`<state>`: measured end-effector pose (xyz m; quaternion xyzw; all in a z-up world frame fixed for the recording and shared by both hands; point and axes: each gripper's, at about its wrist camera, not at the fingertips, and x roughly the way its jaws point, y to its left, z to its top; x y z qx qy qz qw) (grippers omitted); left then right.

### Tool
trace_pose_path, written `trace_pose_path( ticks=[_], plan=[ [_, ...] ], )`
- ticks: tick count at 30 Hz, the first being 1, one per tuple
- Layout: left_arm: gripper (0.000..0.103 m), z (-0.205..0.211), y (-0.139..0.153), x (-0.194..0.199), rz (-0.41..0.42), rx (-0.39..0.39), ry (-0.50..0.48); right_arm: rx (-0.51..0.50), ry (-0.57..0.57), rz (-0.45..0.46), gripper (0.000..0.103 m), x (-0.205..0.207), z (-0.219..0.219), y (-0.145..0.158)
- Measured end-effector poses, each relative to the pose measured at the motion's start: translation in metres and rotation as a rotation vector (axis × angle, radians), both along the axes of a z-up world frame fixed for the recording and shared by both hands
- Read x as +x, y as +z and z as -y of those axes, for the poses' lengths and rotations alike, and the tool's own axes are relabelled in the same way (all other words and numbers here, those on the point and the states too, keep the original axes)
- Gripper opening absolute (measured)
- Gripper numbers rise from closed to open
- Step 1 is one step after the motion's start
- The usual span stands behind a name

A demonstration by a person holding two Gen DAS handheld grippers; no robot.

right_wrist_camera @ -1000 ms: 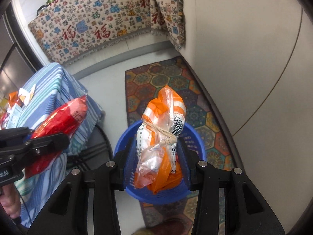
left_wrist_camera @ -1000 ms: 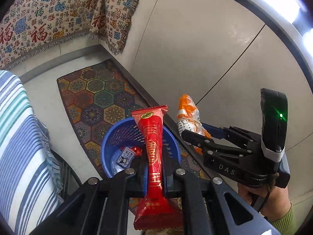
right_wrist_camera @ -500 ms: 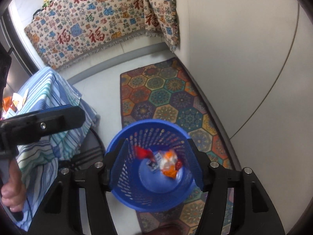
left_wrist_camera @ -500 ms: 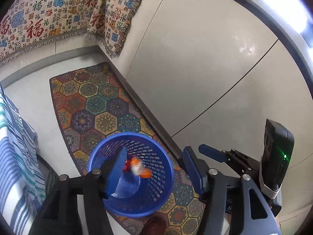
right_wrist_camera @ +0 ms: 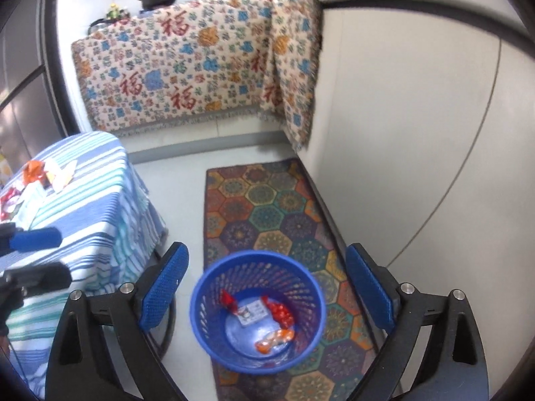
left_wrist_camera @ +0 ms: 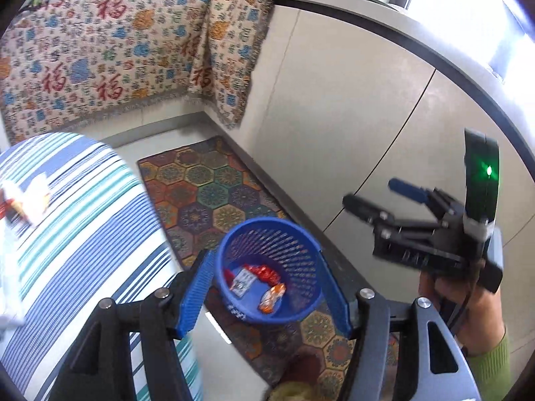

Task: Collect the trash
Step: 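Pull both open tools back to the table above the remaining trash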

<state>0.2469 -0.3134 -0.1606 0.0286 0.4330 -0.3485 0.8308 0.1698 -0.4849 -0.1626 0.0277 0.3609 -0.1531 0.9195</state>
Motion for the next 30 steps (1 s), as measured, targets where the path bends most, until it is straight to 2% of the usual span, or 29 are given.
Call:
trace_pose_path(
  ticks=[6, 12, 16, 19, 24, 27, 30],
  plan=[
    [0.068, -0.085, 0.008, -0.035, 0.051, 0.084, 0.127, -0.021, 0.122, 0.074, 0.1, 0.007, -0.067, 0.023],
    [0.068, -0.176, -0.006, -0.054, 0.064, 0.191, 0.29, 0.022, 0.294, 0.084, 0.1, 0.021, -0.144, 0.021],
    [0.068, -0.241, -0.026, -0.053, 0.057, 0.267, 0.426, 0.077, 0.407, 0.029, 0.1, 0.034, -0.198, 0.004],
    [0.068, -0.281, -0.038, -0.049, 0.034, 0.281, 0.506, 0.1, 0.485, -0.028, 0.1, 0.041, -0.239, -0.012],
    [0.068, -0.319, -0.052, -0.035, 0.016, 0.311, 0.581, 0.096, 0.557, -0.104, 0.1, 0.047, -0.292, -0.039],
    [0.076, -0.33, -0.054, -0.029, 0.011, 0.284, 0.601, 0.074, 0.578, -0.138, 0.1, 0.052, -0.311, -0.053],
    [0.086, -0.336, -0.055, -0.023, 0.012, 0.292, 0.605, 0.061, 0.59, -0.168, 0.1, 0.062, -0.324, -0.064]
  ],
)
